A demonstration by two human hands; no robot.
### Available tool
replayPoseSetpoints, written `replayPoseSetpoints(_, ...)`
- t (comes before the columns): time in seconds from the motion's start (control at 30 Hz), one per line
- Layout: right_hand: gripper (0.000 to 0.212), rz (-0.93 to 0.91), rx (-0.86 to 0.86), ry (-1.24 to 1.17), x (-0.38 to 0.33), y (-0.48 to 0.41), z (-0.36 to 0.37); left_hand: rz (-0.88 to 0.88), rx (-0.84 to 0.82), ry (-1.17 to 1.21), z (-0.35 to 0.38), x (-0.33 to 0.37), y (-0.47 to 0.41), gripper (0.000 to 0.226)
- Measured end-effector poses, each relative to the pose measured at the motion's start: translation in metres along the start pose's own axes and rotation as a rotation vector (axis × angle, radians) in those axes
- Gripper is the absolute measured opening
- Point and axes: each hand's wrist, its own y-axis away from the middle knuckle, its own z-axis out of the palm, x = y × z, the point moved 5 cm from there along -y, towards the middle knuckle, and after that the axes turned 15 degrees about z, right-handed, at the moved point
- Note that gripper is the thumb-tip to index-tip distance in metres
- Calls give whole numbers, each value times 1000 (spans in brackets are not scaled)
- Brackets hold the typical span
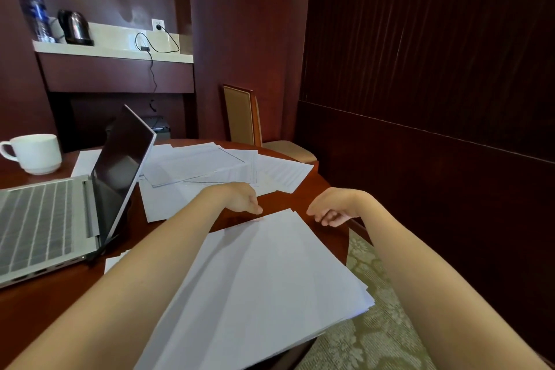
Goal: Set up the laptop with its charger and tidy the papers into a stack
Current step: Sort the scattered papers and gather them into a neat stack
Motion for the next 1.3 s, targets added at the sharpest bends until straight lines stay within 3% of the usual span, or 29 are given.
replayPoseSetpoints(0.1, 30, -46, 47, -165, -12, -9, 2, -48, 21, -94, -2, -13, -2, 34)
replayPoseSetpoints(0.27, 29, -68, 156, -335, -38, -23, 15, -127, 69, -243, 0, -32, -5, 42)
replayPoseSetpoints(0.53, 30, -33, 44, -631, -85, -51, 37, -268, 124, -344, -2, -80, -19, 49)
replayPoseSetpoints(0.67, 42, -13, -20, -722, -104, -69, 42, -333, 153, -370, -7, -107, -27, 50)
replayPoseSetpoints(1.0, 42, -48, -4, -746, -139, -117, 59, -585, 156, -486, -18, -187, -27, 37)
replayPoseSetpoints(1.1, 40, -32, -21, -793, -145, -125, 58, -582, 175, -434, -19, -198, -33, 38)
replayPoseSetpoints(1.2, 22, 72, -45, -827, -147, -129, 59, -534, 190, -329, -12, -201, -38, 39)
replayPoseSetpoints(1.3, 24, 88, -51, -702, -153, -134, 60, -487, 282, -270, -10, -200, -39, 39)
